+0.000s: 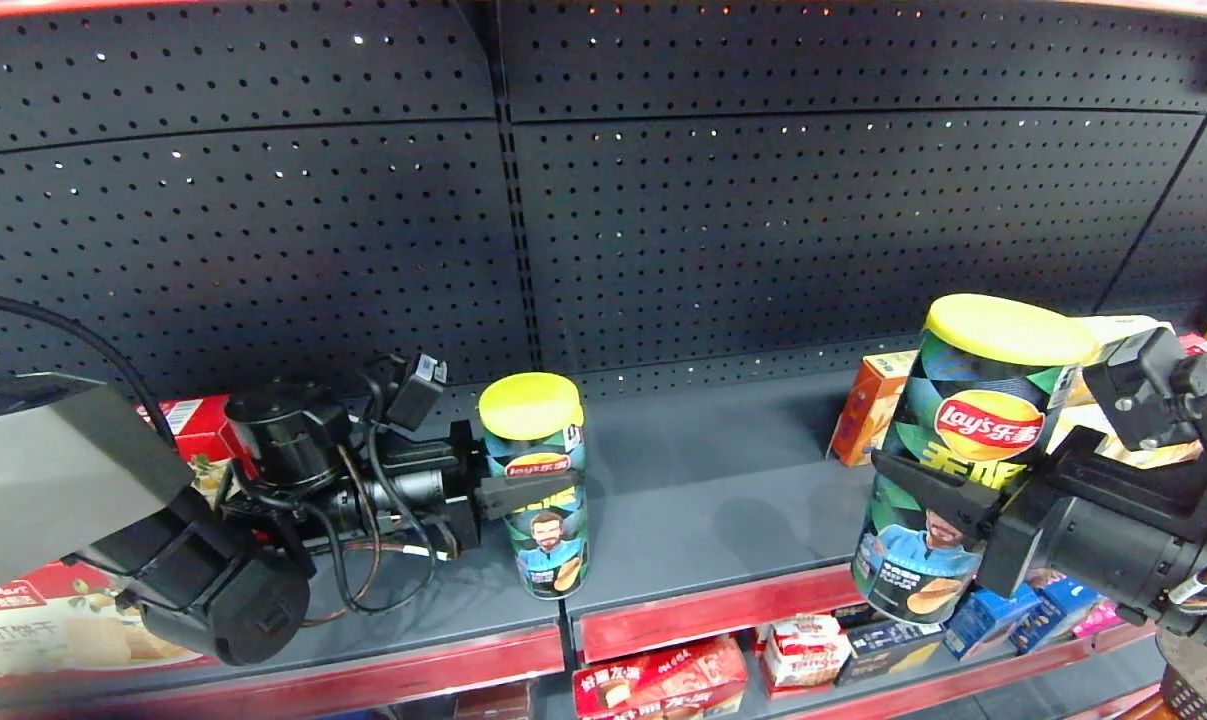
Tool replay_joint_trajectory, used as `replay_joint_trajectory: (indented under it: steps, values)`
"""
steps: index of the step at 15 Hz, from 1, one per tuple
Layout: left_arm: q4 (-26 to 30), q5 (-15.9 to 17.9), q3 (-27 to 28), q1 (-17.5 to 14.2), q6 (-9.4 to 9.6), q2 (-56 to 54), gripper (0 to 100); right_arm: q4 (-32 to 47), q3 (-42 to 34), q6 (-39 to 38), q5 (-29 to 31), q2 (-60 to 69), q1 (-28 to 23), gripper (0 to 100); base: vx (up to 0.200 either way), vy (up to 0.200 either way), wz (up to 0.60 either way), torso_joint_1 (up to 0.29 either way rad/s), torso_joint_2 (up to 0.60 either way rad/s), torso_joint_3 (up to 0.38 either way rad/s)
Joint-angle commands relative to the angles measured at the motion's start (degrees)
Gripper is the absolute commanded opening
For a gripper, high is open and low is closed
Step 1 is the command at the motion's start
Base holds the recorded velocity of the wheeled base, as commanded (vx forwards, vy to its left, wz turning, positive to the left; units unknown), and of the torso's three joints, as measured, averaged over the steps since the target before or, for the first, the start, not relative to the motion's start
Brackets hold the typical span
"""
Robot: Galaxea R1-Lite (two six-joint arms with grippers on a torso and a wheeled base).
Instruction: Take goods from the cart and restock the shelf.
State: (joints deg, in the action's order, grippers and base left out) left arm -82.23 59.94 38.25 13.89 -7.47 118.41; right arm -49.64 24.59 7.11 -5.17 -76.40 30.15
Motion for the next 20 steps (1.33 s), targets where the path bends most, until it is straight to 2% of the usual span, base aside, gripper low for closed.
replay_joint_trajectory:
  steps: [1, 6, 7, 16, 20]
  values:
    - [-0.04, 0.0, -0.02, 0.0, 0.0, 0.51, 0, -0.02, -0.07, 0.01, -0.02, 0.02, 0.0, 0, 0.0, 0.0, 0.0, 0.0, 0.0, 0.0]
    - [-0.22, -1.05, 1.21, 0.35, 0.0, 2.09, 0, 0.07, 0.02, 0.01, -0.02, 0.02, 0.0, 0, 0.0, 0.0, 0.0, 0.0, 0.0, 0.0]
    - [-0.22, -1.41, 1.21, 0.44, 0.18, 2.18, 100, -0.02, 0.02, 0.01, -0.02, 0.02, 0.0, 0, 0.0, 0.0, 0.0, 0.0, 0.0, 0.0]
    - [-0.3, -2.2, 0.77, 0.7, 0.0, 1.65, 100, -0.02, -1.12, 0.01, -0.02, 0.11, -0.09, 0, 0.0, 0.0, 0.0, 0.0, 0.0, 0.0]
    - [-4.35, -2.2, -2.04, -0.61, -0.09, 1.65, 100, -0.02, -1.03, 0.01, -0.02, 0.02, -0.09, 0, 0.0, 0.0, 0.0, 0.0, 0.0, 0.0]
